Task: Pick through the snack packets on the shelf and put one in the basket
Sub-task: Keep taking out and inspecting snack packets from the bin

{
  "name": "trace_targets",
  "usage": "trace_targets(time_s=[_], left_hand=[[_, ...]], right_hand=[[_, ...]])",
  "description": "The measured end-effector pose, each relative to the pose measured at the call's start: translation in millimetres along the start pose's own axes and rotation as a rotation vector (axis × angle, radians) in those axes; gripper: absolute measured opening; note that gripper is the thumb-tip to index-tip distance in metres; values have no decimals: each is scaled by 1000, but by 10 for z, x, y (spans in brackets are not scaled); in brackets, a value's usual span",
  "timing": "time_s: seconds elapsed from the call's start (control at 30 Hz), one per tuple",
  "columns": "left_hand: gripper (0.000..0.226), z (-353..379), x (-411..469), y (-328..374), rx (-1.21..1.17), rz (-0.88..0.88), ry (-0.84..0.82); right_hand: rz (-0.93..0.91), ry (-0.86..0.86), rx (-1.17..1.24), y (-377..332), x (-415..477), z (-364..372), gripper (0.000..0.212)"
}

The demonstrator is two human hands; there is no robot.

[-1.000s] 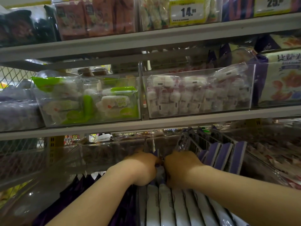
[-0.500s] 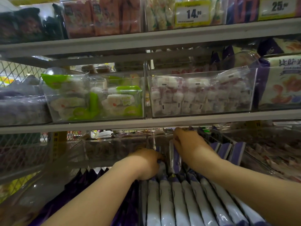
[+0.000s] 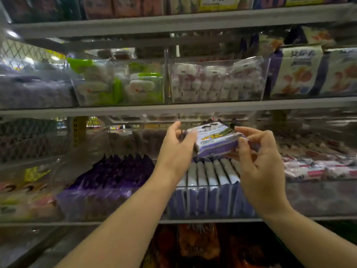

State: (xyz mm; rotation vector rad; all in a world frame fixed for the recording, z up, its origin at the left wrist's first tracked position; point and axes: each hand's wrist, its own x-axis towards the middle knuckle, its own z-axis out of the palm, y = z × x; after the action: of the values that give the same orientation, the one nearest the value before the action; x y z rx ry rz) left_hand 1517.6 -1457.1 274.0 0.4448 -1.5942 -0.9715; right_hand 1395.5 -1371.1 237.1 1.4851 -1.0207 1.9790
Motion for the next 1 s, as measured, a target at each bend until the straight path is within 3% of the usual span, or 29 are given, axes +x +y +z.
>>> trace_targets(time_s=[0.13, 0.27, 0.5, 0.67, 0.83, 1.0], left_hand=[[32, 73, -309, 41, -462, -249, -54], [34, 58, -588, -145, -430, -191, -42], [51, 55, -1151, -646, -373, -135, -296], [43, 136, -1409, -1011, -293, -159, -343], [20, 226, -1586, -1230, -322, -174, -280], [29, 269, -1647, -1306, -399, -289, -181]], right_hand=[[43, -110, 109, -119, -375, -178, 8], [218, -247, 167, -185, -649, -362, 12], [710, -275, 432, -95, -902, -508, 50], [906, -152, 616, 58, -1182, -523, 26], [952, -163, 582, 222, -1457, -548, 24], [1001, -159, 595, 262, -1600, -547, 16]])
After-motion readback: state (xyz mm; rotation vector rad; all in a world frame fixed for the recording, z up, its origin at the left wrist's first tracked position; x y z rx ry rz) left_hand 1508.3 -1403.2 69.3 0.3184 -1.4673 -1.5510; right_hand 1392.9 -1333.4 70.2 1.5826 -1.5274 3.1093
